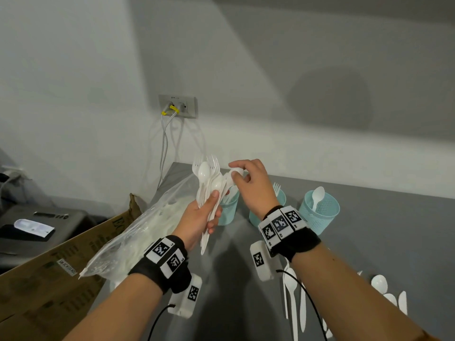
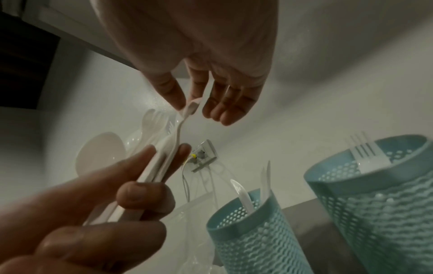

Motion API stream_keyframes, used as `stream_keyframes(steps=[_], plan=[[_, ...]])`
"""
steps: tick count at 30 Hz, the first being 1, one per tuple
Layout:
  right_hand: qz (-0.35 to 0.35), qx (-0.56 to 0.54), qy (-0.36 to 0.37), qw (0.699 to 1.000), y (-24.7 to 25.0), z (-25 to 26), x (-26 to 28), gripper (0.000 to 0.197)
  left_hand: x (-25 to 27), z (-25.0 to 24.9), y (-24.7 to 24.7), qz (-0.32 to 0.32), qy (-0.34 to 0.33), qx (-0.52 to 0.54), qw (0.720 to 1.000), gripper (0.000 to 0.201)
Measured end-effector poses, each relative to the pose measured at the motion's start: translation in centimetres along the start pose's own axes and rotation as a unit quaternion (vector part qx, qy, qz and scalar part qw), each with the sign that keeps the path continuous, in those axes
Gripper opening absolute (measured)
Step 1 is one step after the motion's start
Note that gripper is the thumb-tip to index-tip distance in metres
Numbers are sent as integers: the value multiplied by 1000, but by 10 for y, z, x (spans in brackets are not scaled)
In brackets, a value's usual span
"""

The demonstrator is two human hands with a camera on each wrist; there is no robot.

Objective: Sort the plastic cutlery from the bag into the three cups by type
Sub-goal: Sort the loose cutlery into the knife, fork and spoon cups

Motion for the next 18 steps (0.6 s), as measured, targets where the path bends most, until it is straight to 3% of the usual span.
stream_keyframes(steps=[3,8,15,18], plan=[[24,94,22,995,-3,2,-1,27,1,2,-1,-9,1,-8,1000,36],[47,265,80,960,-7,14,3,24,3,2,-2,-25,-3,-34,999,30],[-4,305,130,943,-1,27,10,22,2,-2,-1,-46,-17,-23,999,32],[7,288,129,949,-5,23,9,23,-1,-1,1,-55,-15,-55,997,34]])
Point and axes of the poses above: each hand's wrist, its own x-axis away from the middle knuckle, its own y-axis out of the back of the hand, z = x × y, the point moved 10 cm from there along -x, towards the middle knuckle, and after that the axes turned 6 degrees about -z, right-handed, at the moved point
